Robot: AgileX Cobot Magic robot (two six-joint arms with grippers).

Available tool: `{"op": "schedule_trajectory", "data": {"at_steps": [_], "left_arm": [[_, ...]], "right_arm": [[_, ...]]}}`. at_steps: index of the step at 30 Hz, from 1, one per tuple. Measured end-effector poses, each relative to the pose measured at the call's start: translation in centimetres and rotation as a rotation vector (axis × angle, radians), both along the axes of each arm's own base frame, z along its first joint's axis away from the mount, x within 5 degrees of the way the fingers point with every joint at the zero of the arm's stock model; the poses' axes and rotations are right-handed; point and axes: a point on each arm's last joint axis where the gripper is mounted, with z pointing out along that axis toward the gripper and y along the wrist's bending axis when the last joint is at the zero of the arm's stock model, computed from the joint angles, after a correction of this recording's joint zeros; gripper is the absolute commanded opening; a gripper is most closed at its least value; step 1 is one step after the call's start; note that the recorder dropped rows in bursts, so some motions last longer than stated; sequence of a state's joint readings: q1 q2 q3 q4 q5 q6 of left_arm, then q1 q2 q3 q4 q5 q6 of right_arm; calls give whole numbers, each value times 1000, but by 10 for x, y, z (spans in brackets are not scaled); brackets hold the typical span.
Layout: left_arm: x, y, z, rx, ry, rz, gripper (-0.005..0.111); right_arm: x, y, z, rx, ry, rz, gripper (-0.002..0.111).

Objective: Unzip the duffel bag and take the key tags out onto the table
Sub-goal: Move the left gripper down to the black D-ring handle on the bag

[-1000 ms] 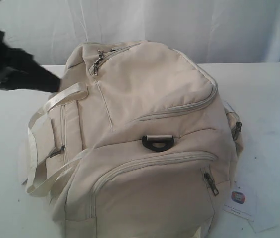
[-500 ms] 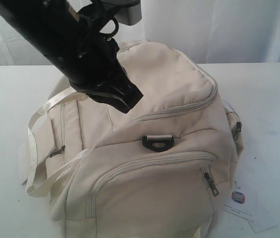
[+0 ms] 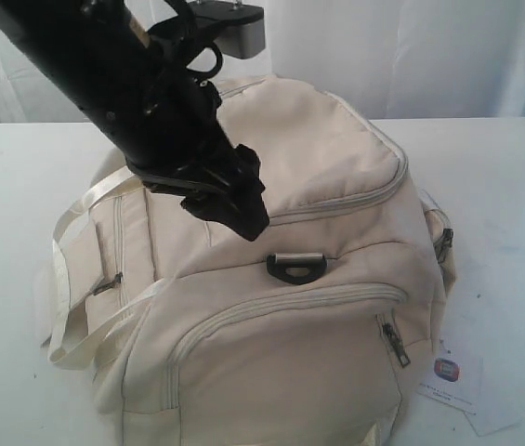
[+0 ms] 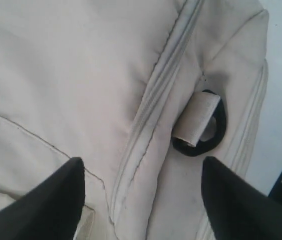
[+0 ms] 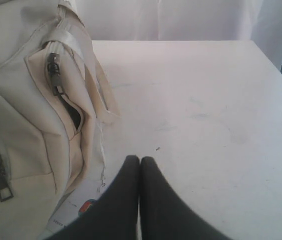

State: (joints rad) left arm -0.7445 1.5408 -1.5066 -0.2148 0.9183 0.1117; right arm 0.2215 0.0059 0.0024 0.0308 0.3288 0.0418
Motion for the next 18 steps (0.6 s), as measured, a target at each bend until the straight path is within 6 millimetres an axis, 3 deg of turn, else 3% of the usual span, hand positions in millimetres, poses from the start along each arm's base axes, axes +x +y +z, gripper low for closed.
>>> {"op": "schedule_trajectory", "data": {"at_steps": [8,15,18], "left_arm": [[11,-10,-24,56,61,-4,49],[15,-20,-39,50,138,-4,50],[16,-22,-43,52,153,-3,40]], "right_arm": [[0,0,0,1,0,0,0],[0,0,0,1,0,0,0],[0,0,0,1,0,0,0]]}}
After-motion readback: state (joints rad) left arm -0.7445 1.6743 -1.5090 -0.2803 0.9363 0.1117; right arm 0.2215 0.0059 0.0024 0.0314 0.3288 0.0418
